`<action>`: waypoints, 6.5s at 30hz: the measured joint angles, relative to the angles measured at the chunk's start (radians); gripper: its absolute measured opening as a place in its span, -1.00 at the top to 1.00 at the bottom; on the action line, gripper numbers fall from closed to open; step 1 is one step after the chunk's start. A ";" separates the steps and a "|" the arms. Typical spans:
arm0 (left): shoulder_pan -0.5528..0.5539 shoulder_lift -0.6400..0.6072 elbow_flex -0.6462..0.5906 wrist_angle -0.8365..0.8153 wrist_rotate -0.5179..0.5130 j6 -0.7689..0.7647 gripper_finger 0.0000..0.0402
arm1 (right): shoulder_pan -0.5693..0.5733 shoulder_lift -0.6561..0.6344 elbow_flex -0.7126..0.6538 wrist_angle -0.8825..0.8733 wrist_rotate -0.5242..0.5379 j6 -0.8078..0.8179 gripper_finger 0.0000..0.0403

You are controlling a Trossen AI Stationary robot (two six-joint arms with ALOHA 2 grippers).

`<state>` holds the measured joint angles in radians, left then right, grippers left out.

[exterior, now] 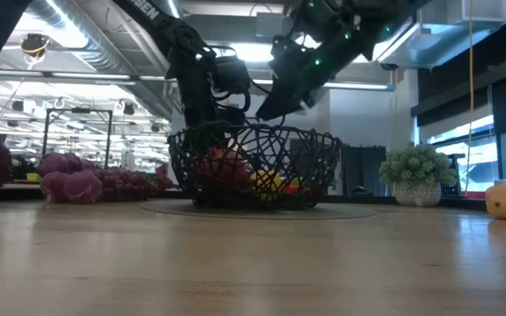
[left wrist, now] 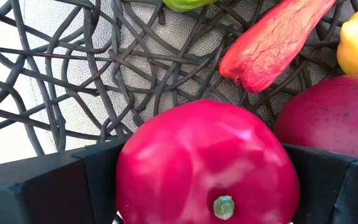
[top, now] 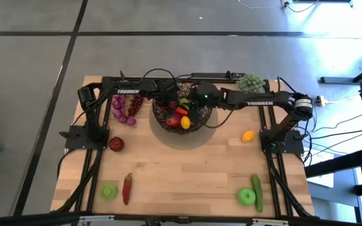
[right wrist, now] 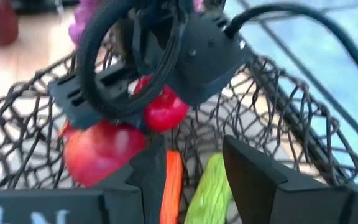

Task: Build produce basket
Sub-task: Put the tomato into the wire basket

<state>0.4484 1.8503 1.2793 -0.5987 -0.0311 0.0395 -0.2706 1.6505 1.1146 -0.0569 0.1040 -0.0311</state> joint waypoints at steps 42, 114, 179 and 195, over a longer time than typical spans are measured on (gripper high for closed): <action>-0.038 0.001 -0.001 0.036 0.015 0.183 -0.56 | -0.073 0.336 -0.012 0.499 -0.354 -0.053 0.23; -0.039 -0.036 0.003 -0.035 0.066 0.343 -0.56 | -0.064 0.371 -0.014 0.642 -0.390 -0.005 0.23; -0.058 -0.036 0.013 -0.137 -0.010 0.381 -0.56 | -0.072 0.457 -0.014 0.706 -0.409 0.078 0.23; -0.057 -0.036 0.011 -0.138 -0.012 0.373 -0.56 | -0.072 0.456 -0.014 0.708 -0.410 0.076 0.23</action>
<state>0.3919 1.8145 1.2903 -0.7368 -0.0429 0.4125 -0.3424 2.1063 1.1004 0.6510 -0.3063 0.0452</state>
